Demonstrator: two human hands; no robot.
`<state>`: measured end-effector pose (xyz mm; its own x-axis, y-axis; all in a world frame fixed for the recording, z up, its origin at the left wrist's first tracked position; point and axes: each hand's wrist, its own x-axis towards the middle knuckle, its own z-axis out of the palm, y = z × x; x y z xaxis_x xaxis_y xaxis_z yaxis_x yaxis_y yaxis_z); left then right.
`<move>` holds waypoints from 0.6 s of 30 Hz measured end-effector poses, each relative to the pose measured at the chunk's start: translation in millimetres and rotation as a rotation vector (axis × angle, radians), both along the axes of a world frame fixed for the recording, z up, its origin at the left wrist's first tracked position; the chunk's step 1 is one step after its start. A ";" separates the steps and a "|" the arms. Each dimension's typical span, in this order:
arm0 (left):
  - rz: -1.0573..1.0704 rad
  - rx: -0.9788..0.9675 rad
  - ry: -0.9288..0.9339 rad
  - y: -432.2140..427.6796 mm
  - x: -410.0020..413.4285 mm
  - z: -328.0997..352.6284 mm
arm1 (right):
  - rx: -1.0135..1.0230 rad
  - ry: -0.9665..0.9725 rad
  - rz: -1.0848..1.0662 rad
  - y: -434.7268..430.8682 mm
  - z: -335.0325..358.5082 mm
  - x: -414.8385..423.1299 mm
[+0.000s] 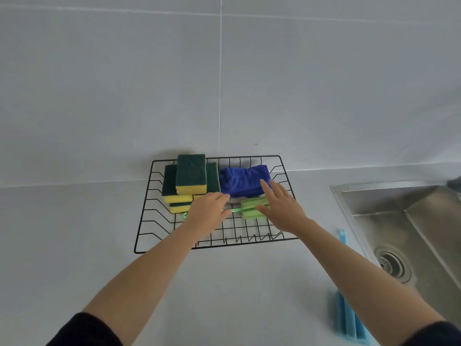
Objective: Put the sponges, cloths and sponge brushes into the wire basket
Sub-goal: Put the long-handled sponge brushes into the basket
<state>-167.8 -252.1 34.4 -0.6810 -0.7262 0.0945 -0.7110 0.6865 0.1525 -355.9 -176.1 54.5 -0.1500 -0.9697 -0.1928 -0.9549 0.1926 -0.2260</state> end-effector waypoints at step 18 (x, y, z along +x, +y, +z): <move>-0.250 -0.011 -0.070 62.9 -44.6 44.8 | -0.118 0.056 -0.232 125.3 38.8 -15.4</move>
